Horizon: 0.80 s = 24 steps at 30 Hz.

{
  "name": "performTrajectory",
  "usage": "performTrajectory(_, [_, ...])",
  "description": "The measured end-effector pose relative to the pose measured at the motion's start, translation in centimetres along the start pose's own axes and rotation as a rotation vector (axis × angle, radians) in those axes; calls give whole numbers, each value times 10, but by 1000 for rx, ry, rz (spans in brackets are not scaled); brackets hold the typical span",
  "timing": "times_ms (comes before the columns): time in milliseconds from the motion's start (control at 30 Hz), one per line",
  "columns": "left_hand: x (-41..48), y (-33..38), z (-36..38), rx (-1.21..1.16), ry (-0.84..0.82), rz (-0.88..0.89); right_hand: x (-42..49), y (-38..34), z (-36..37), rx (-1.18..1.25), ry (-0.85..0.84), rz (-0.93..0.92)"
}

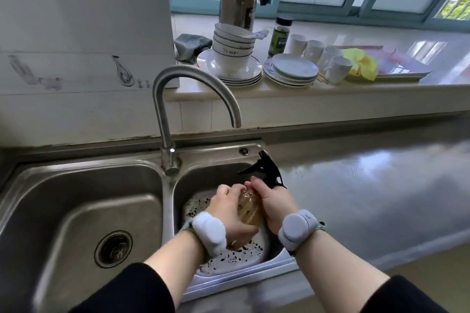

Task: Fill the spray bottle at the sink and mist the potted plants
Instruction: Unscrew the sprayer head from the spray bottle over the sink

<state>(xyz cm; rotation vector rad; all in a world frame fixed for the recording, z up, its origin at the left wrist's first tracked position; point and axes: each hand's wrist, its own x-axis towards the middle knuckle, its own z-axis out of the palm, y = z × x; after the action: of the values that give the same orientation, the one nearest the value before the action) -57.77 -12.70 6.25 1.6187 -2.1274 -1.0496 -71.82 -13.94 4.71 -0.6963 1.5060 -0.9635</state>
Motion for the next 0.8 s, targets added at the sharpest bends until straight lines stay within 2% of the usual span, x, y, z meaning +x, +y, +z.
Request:
performTrajectory(100, [12,-1,-7,-401,-359,-17,2,-8,-21,83,-159,10])
performTrajectory(133, [14,1,-7,-569,-405,-64,4,-10,-27,102,-183,3])
performTrajectory(200, [19,11,-4,-735,-325,-144,7,-15,-37,136,-144,-13])
performTrajectory(233, [22,17,-2,-663,-239,-153,10,-17,-41,145,-85,-14])
performTrajectory(300, [28,29,10,-306,-58,-120,16,-21,-50,143,24,-2])
performTrajectory(367, [30,51,25,22,21,-71,23,-27,-60,135,52,7])
performTrajectory(433, [34,70,39,191,57,-75,28,-32,-67,87,43,4])
performTrajectory(533, [48,75,44,82,64,-84,33,-43,-75,-31,-35,-2])
performTrajectory(667, [67,72,37,-288,-217,-148,45,-54,-103,-67,-243,3])
performTrajectory(700, [70,70,37,-364,-240,-165,49,-55,-108,-41,-271,6])
performTrajectory(767, [72,74,44,-432,-142,-185,57,-56,-113,-6,-240,13])
performTrajectory(800, [72,78,50,-376,-17,-198,61,-56,-114,-25,-192,17])
